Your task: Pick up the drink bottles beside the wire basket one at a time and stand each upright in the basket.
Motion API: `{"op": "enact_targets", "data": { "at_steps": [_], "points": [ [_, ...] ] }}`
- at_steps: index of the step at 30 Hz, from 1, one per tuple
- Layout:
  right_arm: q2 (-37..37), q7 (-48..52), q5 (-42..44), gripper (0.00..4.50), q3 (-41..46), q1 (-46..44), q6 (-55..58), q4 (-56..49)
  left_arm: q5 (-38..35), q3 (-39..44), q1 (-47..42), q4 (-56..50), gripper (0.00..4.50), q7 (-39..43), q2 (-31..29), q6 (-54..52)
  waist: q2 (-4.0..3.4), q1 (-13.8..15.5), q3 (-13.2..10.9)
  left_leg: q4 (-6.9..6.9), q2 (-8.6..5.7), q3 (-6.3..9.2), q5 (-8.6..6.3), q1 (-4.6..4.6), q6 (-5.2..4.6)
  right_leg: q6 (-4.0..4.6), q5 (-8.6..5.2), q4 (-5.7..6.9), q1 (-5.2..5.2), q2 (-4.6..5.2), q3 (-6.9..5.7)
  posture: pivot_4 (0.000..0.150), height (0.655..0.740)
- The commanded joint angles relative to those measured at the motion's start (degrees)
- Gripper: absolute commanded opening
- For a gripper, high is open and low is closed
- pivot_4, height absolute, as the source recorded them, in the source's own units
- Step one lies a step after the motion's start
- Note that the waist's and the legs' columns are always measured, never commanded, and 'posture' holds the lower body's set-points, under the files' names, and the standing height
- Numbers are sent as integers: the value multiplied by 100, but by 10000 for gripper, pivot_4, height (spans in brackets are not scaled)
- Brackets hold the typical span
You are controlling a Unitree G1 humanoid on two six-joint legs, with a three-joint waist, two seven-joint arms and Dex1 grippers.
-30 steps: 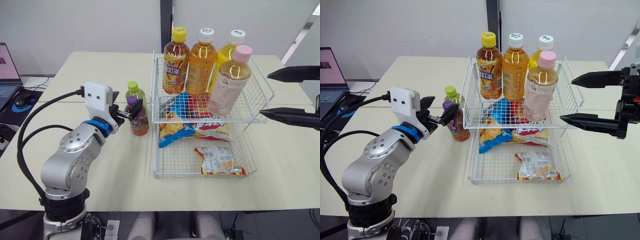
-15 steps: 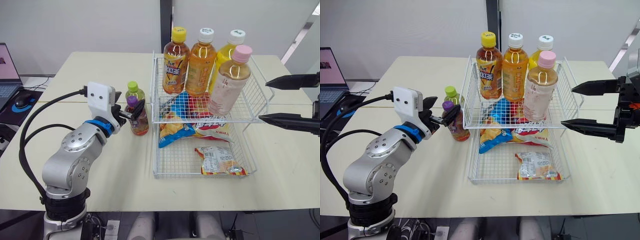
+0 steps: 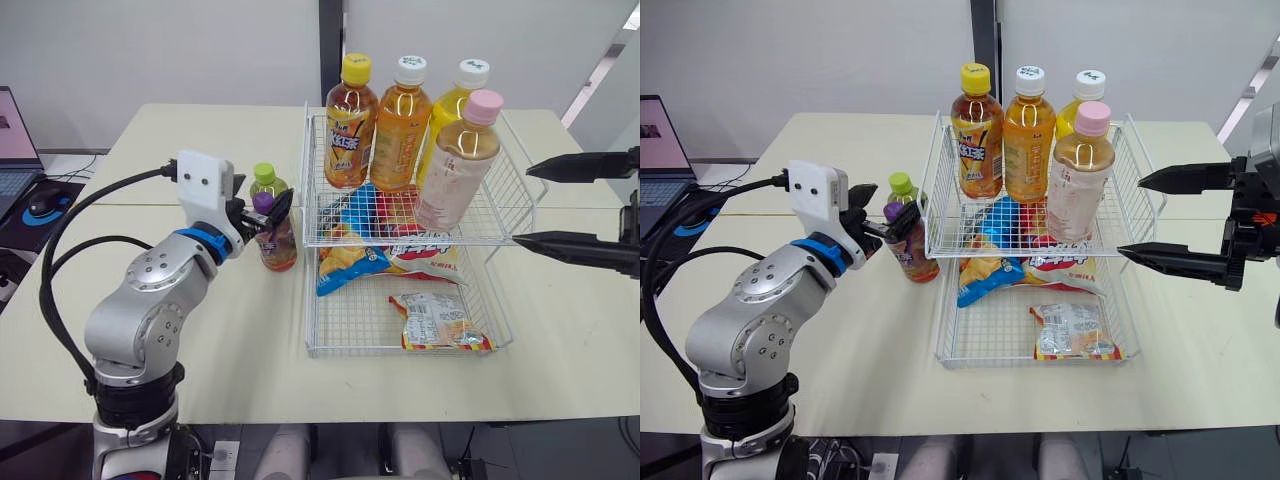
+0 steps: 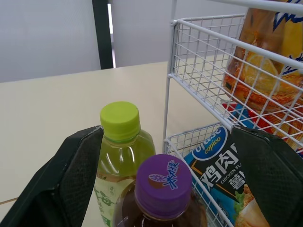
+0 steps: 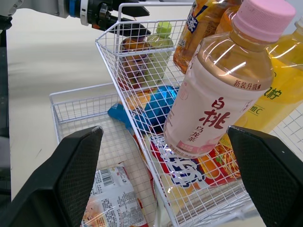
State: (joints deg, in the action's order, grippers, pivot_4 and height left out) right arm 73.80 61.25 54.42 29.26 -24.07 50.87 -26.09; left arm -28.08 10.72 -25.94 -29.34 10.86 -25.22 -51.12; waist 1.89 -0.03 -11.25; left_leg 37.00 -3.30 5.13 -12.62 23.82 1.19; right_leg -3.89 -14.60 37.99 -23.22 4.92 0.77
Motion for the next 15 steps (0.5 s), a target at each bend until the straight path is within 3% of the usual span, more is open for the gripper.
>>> {"op": "enact_targets", "data": {
  "at_steps": [1,15],
  "points": [
    [-25,-67,96,45000,221,-26,-53,-119,-25,138,95,-74,44576,218,-244,12,0,-1,0,0,0,-1,0,0,0,0,0,0,0,0,1,1500,7400],
    [-84,-149,142,45000,276,-7,-85,-76,129,-182,-96,94,44576,202,-60,97,0,9,0,1,0,0,0,0,0,0,0,0,0,1,0,1500,7400]
  ]
}}
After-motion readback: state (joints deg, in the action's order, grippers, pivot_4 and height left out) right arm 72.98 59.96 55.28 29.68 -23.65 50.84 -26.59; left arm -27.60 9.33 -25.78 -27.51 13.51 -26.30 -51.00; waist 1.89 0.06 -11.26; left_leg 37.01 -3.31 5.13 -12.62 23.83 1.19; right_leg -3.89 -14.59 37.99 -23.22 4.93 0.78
